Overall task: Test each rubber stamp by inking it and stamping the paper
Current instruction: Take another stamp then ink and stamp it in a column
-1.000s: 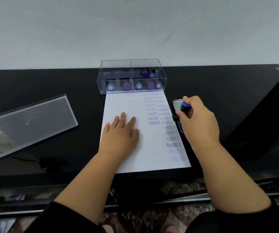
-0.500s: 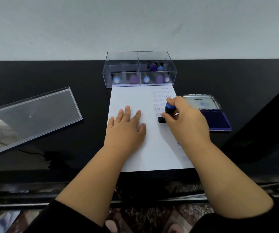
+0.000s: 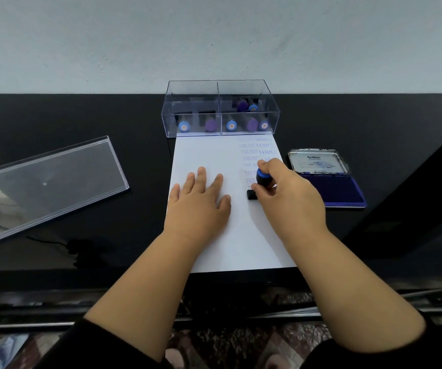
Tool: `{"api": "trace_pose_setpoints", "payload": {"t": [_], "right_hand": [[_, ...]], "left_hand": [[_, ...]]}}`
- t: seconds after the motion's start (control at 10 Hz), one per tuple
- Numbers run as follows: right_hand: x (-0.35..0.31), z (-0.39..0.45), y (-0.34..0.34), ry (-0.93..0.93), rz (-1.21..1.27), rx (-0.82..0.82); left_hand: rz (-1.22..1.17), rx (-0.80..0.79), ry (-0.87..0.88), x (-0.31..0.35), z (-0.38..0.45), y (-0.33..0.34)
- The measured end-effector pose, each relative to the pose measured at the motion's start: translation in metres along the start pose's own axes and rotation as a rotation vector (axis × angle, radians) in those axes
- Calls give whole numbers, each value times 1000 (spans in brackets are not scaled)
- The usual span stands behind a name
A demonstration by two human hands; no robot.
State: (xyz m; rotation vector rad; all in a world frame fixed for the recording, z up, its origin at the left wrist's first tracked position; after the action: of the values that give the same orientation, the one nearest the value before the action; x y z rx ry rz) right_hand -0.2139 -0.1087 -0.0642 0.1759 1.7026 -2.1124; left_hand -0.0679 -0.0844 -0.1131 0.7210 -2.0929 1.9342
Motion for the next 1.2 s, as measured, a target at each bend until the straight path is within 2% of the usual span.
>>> {"api": "trace_pose_setpoints", "payload": {"t": [0.2,0.4,0.6,1.2], "right_hand": [[2,0,1,-2,30,13],[26,5,-19,139,221,96],[44,7,-31,207,296,125],[35,8,-31,161,288,78]], "left_hand": [[1,1,-3,0,0,-1],[-6,9,3,0,-1,-1],[-3,20,9,0,-1,-1],[-1,6,-1,1,-1,-1]]}}
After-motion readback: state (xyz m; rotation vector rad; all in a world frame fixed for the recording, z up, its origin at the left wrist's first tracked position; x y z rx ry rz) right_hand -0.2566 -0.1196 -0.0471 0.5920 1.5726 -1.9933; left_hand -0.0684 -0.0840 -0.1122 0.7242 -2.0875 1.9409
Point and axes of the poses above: each hand's wrist, its own z-axis towards the middle knuckle, its own y-axis out of the palm, x = y × z, the point moved 7 cm from there along z, towards the middle knuckle, and after that the axes turned 13 degrees about -z, right-handed, at the moved point
